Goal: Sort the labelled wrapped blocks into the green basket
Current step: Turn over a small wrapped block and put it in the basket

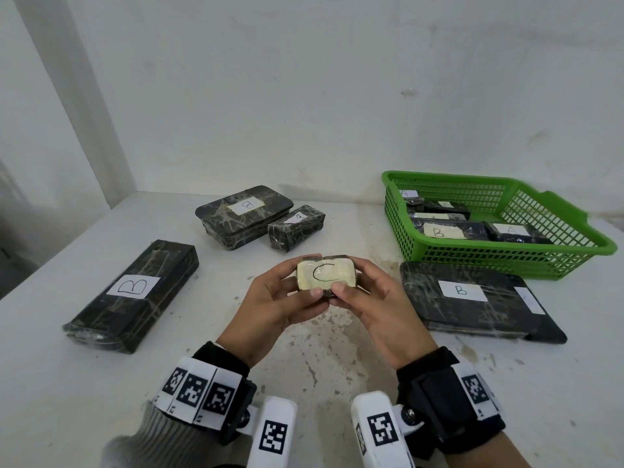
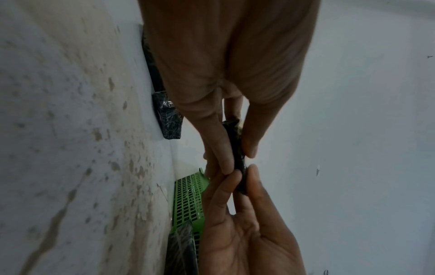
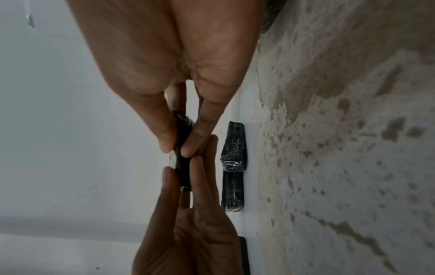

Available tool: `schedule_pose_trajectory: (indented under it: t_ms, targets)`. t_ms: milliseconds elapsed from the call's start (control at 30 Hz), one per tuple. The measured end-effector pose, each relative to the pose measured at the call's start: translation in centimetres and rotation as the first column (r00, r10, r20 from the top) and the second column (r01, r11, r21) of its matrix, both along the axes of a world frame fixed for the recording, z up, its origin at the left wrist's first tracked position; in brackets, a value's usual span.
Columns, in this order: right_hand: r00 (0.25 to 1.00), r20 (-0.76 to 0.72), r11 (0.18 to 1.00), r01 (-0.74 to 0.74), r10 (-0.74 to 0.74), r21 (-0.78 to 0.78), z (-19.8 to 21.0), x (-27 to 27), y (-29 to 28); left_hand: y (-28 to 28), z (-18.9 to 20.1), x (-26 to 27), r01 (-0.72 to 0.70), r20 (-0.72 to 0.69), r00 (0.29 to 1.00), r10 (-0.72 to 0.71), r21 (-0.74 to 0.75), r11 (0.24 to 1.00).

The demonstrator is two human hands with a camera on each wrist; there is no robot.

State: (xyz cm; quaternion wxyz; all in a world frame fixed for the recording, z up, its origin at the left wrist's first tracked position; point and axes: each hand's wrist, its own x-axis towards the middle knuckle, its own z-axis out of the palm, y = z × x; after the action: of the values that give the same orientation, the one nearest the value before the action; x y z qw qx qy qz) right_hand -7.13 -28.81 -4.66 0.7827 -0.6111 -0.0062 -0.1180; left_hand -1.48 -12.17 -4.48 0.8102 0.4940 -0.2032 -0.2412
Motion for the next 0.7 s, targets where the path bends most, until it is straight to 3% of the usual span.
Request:
schedule_pose_trajectory:
  t_ms: [133,267,533,700]
  targets:
    - [0.999,-0.001,0.996,-0.034,0.034,0.082,0.15,0.12,0.13,-0.05,-0.01,0.04,-0.004,0.015,1.0,0.003,0.01,1.0]
    - [0.998,0.0,0.997,0.065,-0.065,0.041,-0.13,0.14,0.05,-0.04,-0.23,0.09,0.014,0.062,0.998,-0.017,0.053,0.999]
    - [0.998,-0.026,0.998,0.058,-0.058,0.003,0.26,-0.14,0.32,-0.03,-0.53,0.0,-0.093,0.211,0.975,0.066,0.123,0.988]
    - [0.996,0.025,0.995,0.089,-0.09,0.038,0.21,-0.12,0.09,0.13,0.01,0.04,-0.075,0.129,0.99,0.062,0.1,0.992]
